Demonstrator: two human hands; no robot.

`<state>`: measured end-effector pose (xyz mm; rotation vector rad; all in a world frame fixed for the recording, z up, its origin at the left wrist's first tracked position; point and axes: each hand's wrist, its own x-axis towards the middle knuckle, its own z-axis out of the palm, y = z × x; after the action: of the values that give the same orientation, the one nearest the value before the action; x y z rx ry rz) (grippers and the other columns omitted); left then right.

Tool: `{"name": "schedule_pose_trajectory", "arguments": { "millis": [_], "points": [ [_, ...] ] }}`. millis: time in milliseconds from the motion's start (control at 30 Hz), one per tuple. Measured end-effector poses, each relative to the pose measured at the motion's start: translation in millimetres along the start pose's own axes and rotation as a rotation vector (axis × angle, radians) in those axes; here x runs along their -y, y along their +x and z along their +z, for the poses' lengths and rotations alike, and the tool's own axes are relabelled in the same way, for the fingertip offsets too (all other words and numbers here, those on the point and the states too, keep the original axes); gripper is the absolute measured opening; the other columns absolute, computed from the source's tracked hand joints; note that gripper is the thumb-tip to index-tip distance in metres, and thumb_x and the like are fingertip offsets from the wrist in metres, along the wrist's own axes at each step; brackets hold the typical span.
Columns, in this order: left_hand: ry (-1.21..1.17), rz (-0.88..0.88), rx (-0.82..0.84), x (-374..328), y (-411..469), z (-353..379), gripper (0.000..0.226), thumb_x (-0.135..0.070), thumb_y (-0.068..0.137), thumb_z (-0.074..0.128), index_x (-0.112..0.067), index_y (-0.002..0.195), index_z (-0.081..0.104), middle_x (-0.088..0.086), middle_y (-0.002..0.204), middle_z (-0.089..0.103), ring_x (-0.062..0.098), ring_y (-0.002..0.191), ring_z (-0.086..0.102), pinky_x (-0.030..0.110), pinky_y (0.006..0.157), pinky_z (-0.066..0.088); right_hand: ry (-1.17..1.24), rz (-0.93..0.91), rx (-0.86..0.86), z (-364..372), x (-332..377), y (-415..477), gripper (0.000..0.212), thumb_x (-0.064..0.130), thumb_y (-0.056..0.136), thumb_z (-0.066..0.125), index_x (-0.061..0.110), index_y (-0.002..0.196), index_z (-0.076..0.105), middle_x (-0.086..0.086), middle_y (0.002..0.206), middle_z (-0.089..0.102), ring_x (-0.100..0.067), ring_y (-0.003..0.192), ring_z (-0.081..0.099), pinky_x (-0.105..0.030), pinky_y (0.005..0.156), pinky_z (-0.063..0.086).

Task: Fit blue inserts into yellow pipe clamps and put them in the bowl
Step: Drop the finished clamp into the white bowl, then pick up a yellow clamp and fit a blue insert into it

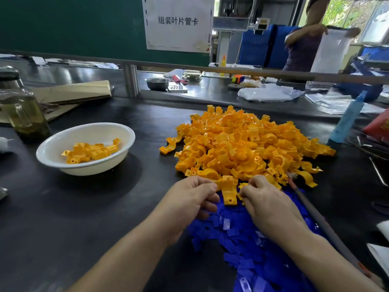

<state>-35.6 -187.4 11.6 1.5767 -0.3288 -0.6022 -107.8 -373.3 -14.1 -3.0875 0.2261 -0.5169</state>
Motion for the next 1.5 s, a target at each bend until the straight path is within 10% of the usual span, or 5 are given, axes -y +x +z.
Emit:
{"name": "schedule_pose_trajectory", "arguments": {
  "millis": [433,667,1033,1267,1500],
  "points": [
    [0.216,0.044,0.045,9.6,-9.8,14.9,0.009,-0.033,0.094,0.061,-0.029,0.101,0.066,-0.011,0.083,0.074,0.004,0.072,0.07,0.019,0.061,0.054,-0.017,0.09,0.062,8.0,-7.1,-4.2,0.051,0.034,0.091,0.055,0.033,0.137,0.035,0.001,0.128,0.045,-0.019,0.109,0.049,-0.028,0.076,0.052],
    [0.254,0.053,0.041,10.6,-8.2,17.1,0.007,-0.033,0.094,0.06,-0.032,0.1,0.065,-0.013,0.082,0.073,0.004,0.072,0.07,0.019,0.061,0.054,0.036,0.099,-0.086,3.1,-10.1,-2.9,0.035,0.026,0.095,0.046,0.03,0.13,0.047,-0.001,0.107,0.053,-0.014,0.08,0.053,-0.025,0.058,0.049],
    [0.337,0.251,0.232,4.7,-14.5,11.2,0.056,-0.054,0.079,0.065,-0.056,0.132,0.047,-0.028,0.129,0.056,-0.002,0.112,0.06,0.033,0.097,0.052,0.798,-0.059,0.125,-50.8,6.7,-33.9,0.035,0.019,0.089,0.064,0.047,0.108,0.055,0.018,0.097,0.061,-0.004,0.086,0.061,-0.017,0.073,0.052],
    [0.295,0.027,0.307,4.6,-16.7,12.7,0.022,-0.024,0.087,0.072,-0.033,0.107,0.069,-0.006,0.095,0.076,0.011,0.089,0.073,0.035,0.085,0.059,0.535,-0.082,-0.03,-56.1,13.6,-53.7,0.037,0.037,0.085,0.062,0.044,0.116,0.044,0.032,0.108,0.043,0.001,0.092,0.055,-0.015,0.066,0.047],
    [-0.054,-0.05,0.093,0.0,-7.1,-2.2,0.027,-0.004,0.082,0.072,-0.014,0.107,0.07,0.007,0.092,0.077,0.018,0.077,0.074,0.025,0.062,0.056,-0.057,-0.002,0.395,-44.9,9.2,-67.9,0.07,0.076,0.082,0.036,0.045,0.138,0.01,0.013,0.114,0.049,-0.01,0.089,0.053,-0.026,0.066,0.047]
  ]
}}
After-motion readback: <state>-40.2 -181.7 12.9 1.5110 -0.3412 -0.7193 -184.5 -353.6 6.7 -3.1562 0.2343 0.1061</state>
